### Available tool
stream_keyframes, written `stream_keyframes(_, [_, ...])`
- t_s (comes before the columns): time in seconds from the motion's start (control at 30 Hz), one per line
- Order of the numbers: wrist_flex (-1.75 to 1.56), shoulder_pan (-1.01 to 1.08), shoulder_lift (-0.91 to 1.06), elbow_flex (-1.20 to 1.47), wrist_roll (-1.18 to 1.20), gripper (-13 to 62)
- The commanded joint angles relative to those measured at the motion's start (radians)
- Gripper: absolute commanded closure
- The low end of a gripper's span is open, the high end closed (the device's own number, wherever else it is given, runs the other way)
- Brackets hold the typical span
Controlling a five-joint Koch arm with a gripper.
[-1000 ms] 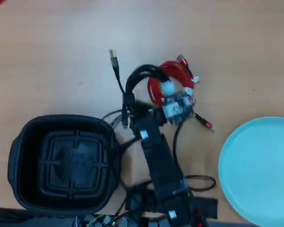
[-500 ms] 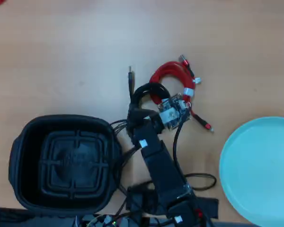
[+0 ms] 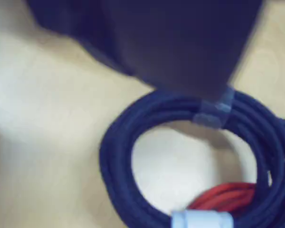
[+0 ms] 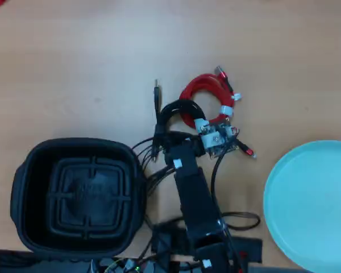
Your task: Put a black charging cable in a black bowl and put a red charging cable in a green bowl
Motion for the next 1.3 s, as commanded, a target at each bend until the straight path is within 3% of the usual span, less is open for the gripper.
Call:
stream_keyframes(0.0, [-0.035, 0.009, -0.031, -0.034, -0.006, 49.0])
stream_keyframes(0.23, [-0.063, 0.009, -0.156, -0.023, 0.003, 29.1])
stream_keyframes(0.4, [-0.109, 0.0, -0.202, 0.02, 0.048, 22.0])
stream_keyframes(0.77, [-0.101, -0.069, -0.209, 0.029, 0.339, 22.5])
stream_keyframes(1.13, [-0.015, -0.238, 0.138, 0.044, 0.36, 22.5])
stream_keyframes(1.27, [-0.025, -0.244, 0.192, 0.181, 0.342, 22.5])
